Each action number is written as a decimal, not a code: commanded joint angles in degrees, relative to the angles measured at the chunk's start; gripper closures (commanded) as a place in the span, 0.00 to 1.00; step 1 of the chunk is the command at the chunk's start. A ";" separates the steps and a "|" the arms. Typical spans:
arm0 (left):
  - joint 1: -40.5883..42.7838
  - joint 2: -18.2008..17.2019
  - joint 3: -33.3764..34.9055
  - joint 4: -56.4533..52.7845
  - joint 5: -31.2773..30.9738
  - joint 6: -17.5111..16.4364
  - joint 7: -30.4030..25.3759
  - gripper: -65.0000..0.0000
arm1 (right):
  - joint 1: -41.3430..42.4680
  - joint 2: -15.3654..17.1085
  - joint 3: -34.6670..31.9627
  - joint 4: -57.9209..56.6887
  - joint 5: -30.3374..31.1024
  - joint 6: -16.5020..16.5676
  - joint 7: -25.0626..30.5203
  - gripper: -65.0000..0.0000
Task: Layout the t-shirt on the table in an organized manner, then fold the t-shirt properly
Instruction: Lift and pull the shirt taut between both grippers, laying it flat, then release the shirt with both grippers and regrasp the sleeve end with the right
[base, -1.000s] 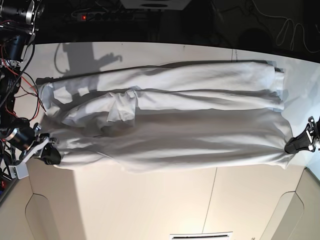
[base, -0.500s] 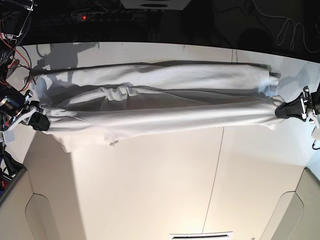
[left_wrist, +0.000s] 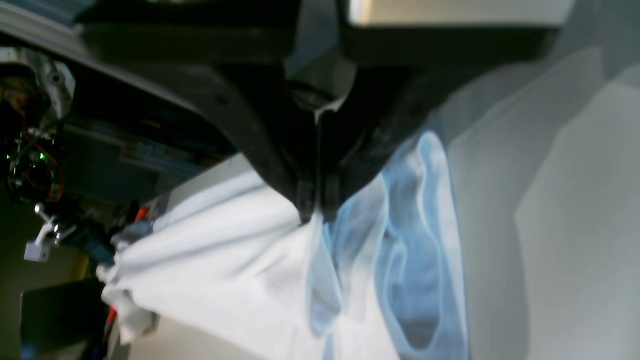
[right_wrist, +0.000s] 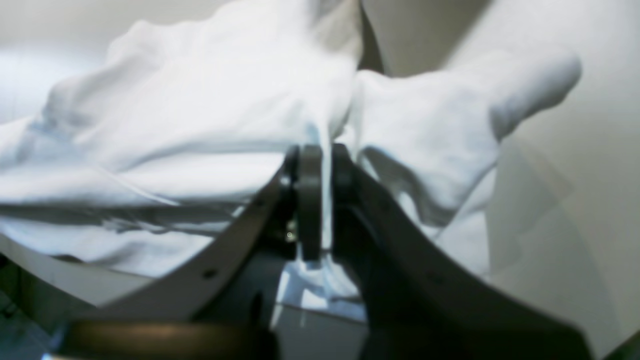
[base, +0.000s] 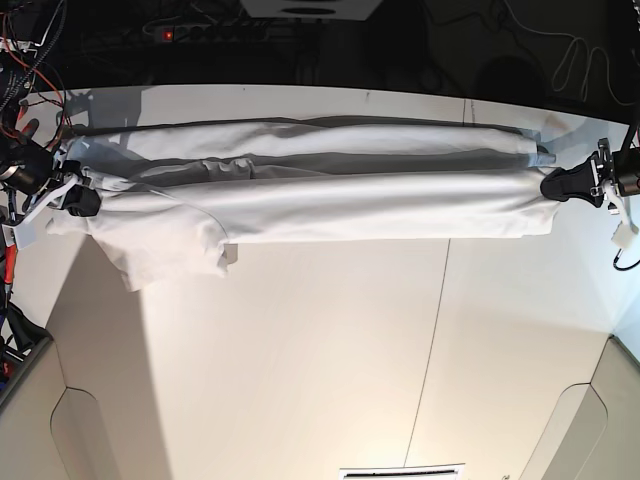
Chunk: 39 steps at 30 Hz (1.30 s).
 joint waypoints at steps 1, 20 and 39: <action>-0.83 -1.90 -0.46 0.70 -1.36 -0.32 -1.95 1.00 | 0.63 1.14 0.59 0.81 0.02 -0.07 1.09 1.00; -0.94 -1.90 -17.49 0.70 -1.36 -0.32 -0.66 0.67 | 1.22 1.11 7.72 19.17 3.02 -0.04 1.75 0.62; -0.94 -1.73 -17.46 0.70 -1.36 -0.32 -1.33 0.67 | 24.17 -1.27 -8.52 -21.90 -17.16 -9.92 14.75 0.51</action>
